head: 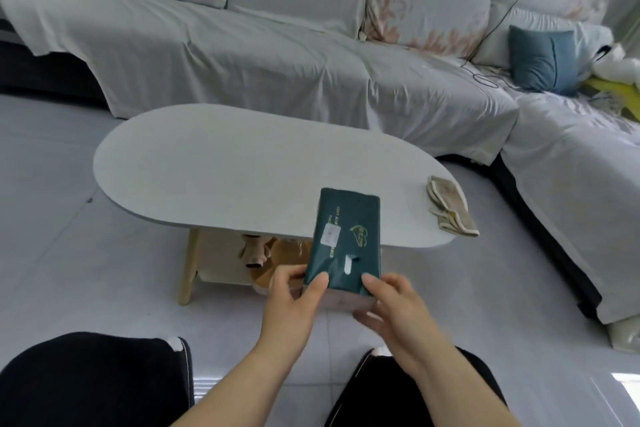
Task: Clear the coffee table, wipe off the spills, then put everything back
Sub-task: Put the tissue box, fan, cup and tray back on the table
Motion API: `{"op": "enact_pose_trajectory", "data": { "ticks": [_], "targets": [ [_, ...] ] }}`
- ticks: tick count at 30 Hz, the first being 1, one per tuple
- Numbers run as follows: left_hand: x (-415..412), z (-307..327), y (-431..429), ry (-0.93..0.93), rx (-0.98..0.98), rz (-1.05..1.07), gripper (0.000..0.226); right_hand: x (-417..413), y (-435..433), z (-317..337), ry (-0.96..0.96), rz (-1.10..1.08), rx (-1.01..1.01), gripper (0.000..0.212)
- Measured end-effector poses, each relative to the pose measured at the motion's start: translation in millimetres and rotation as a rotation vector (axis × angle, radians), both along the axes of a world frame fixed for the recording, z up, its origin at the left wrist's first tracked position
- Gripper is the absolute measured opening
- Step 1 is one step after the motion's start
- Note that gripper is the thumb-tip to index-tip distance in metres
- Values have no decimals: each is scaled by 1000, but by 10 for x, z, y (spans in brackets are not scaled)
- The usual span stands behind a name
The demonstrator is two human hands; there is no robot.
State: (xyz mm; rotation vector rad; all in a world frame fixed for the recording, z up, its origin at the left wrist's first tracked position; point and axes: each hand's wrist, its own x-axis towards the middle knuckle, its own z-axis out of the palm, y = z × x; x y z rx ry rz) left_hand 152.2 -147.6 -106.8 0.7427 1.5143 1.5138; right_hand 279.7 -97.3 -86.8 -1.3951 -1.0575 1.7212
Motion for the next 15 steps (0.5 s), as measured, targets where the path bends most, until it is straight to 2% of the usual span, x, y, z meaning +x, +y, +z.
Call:
{"op": "enact_pose_trajectory", "data": {
  "ticks": [3,7,11,15],
  "targets": [
    [-142,128,350,147,4,32,12,-176,391,208,-68,11,85,16],
    [-386,192,918,312,-86,28,18,-470,913,296,-114,-2,79,30],
    [-569,163,1407,352,-118,43,33,-686,1385,230,-114,-4,42,33],
    [-653,42,1765,366,-171,56,22,-784,1736,83,-126,-32,45,28]
  ]
}}
